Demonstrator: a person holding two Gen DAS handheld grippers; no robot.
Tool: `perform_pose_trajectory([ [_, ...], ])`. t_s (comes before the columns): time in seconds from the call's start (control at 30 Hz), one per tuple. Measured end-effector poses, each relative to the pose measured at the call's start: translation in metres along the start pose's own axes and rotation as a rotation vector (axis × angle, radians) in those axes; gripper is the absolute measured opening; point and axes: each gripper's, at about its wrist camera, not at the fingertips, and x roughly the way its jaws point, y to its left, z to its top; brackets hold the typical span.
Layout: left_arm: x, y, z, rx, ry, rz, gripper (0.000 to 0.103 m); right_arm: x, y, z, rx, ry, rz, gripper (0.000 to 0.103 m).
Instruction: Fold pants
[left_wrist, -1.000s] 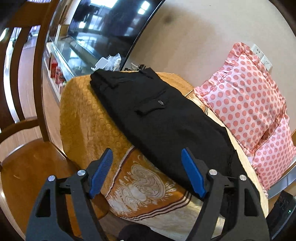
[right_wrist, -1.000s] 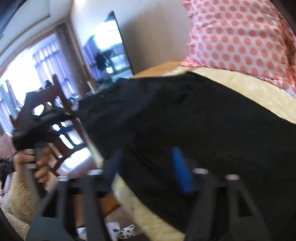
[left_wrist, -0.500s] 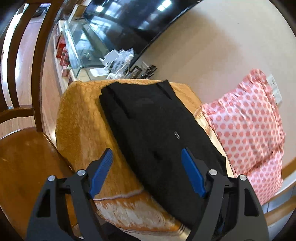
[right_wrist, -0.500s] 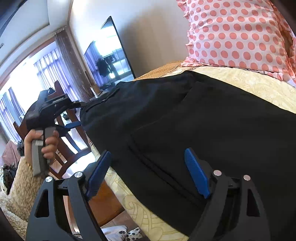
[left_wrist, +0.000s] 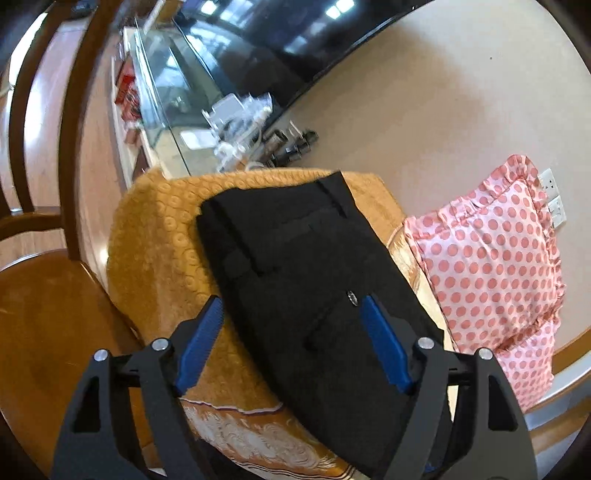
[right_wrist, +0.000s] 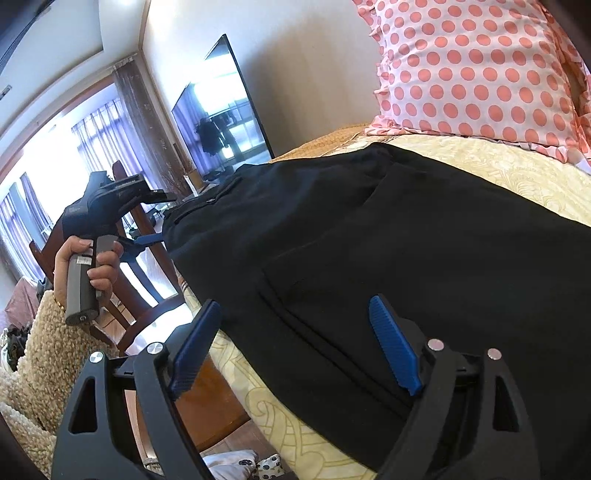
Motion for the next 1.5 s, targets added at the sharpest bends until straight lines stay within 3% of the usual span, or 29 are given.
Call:
perform_pose_trajectory([
  [0.17, 0.006, -0.001, 0.000, -0.056, 0.063, -0.063, 0.079, -0.001, 0.000, -0.001, 0.001, -0.007, 0.005, 0.086],
  [0.33, 0.014, 0.000, -0.009, -0.132, 0.164, -0.191, 0.075, 0.000, 0.002, -0.002, -0.008, -0.012, 0.003, 0.089],
  [0.6, 0.027, -0.020, 0.000, -0.102, 0.066, -0.021, 0.059, -0.016, -0.001, -0.008, 0.022, -0.034, 0.023, 0.089],
  [0.63, 0.029, -0.023, 0.001, -0.089, 0.048, 0.002, 0.051, -0.021, -0.001, -0.010, 0.023, -0.041, 0.028, 0.089],
  [0.67, 0.031, -0.030, 0.000, -0.058, 0.022, 0.048, 0.034, -0.026, -0.002, -0.012, 0.023, -0.048, 0.032, 0.089],
  [0.77, 0.027, -0.068, -0.013, 0.138, -0.099, 0.180, 0.019, -0.047, -0.005, -0.023, 0.027, -0.079, 0.034, 0.089],
  [0.83, 0.015, -0.111, -0.034, 0.335, -0.202, 0.212, 0.016, -0.066, -0.012, -0.031, 0.035, -0.111, 0.015, 0.089],
  [0.9, 0.005, -0.151, -0.058, 0.486, -0.248, 0.183, 0.015, -0.089, -0.021, -0.038, 0.056, -0.158, -0.022, 0.089],
  [1.0, -0.008, -0.216, -0.103, 0.701, -0.264, 0.075, 0.015, -0.131, -0.041, -0.048, 0.121, -0.259, -0.103, 0.089],
  [1.1, -0.021, -0.277, -0.178, 0.958, -0.229, -0.108, 0.015, -0.175, -0.068, -0.058, 0.217, -0.362, -0.219, 0.089],
  [1.17, -0.020, -0.301, -0.243, 1.150, -0.129, -0.238, 0.016, -0.201, -0.083, -0.066, 0.275, -0.419, -0.304, 0.089],
  [1.23, -0.011, -0.306, -0.301, 1.329, -0.023, -0.295, 0.016, -0.228, -0.101, -0.077, 0.349, -0.472, -0.398, 0.089],
  [1.3, 0.008, -0.292, -0.363, 1.517, 0.105, -0.301, 0.016, -0.250, -0.117, -0.090, 0.423, -0.505, -0.465, 0.089],
  [1.37, 0.026, -0.276, -0.390, 1.576, 0.194, -0.287, 0.016, -0.266, -0.129, -0.101, 0.484, -0.522, -0.515, 0.089],
  [1.43, 0.020, -0.270, -0.398, 1.620, 0.098, -0.260, 0.016, -0.271, -0.135, -0.107, 0.509, -0.524, -0.542, 0.089],
  [1.5, 0.018, -0.273, -0.387, 1.586, 0.115, -0.271, 0.015, -0.274, -0.140, -0.112, 0.535, -0.527, -0.554, 0.089],
])
